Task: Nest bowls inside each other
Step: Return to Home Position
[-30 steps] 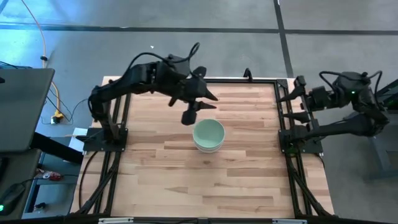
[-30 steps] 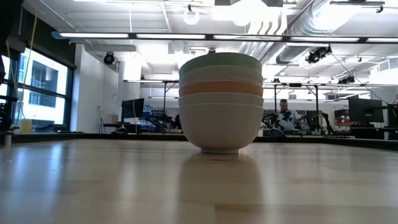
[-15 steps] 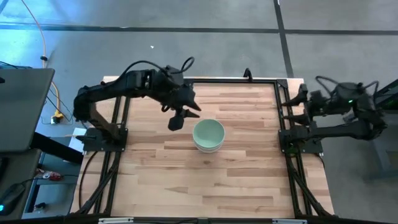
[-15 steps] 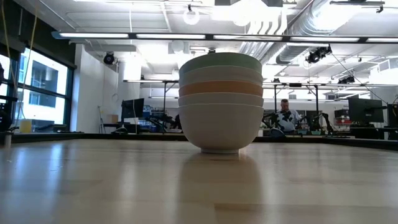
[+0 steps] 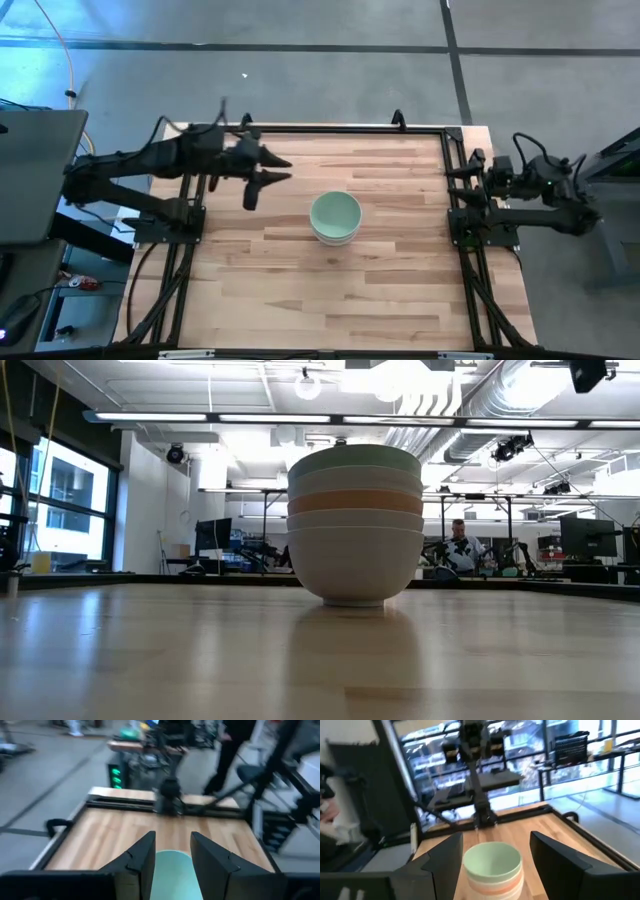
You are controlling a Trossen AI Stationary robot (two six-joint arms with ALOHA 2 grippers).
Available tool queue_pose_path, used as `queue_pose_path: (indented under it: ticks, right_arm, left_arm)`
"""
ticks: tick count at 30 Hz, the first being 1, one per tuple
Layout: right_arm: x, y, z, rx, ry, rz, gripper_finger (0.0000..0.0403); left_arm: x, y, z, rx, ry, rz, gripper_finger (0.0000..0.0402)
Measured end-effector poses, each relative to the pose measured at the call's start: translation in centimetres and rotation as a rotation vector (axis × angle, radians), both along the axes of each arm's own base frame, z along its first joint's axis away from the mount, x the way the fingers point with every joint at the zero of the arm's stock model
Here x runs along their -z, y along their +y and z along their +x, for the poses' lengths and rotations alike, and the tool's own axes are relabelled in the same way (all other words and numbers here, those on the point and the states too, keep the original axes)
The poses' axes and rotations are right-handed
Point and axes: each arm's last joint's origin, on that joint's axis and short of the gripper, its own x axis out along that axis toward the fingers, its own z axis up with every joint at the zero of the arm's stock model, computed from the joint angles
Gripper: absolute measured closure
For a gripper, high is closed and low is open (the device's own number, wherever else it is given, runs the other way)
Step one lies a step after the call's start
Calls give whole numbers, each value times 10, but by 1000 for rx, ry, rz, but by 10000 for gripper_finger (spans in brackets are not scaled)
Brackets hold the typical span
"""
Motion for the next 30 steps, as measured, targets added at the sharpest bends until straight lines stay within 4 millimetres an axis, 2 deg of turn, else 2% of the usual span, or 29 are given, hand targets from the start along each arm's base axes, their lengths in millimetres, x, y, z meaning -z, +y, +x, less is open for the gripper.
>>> queue_pose_path:
  ticks: [5,12,20,30]
  right_arm:
    - [7,-1,-2,48,-25,8,179]
    - [9,-1,-1,50,2,9,179]
    - [12,-2,-1,79,39,-18,179]
    - [12,-2,-1,84,51,-152,179]
  left_arm:
    - [26,-7,-28,-108,-51,8,288]
    - [64,-17,-53,-185,-50,-12,288]
    - [108,-23,-68,-202,-66,-3,288]
    - [151,-28,-77,-242,-42,223,288]
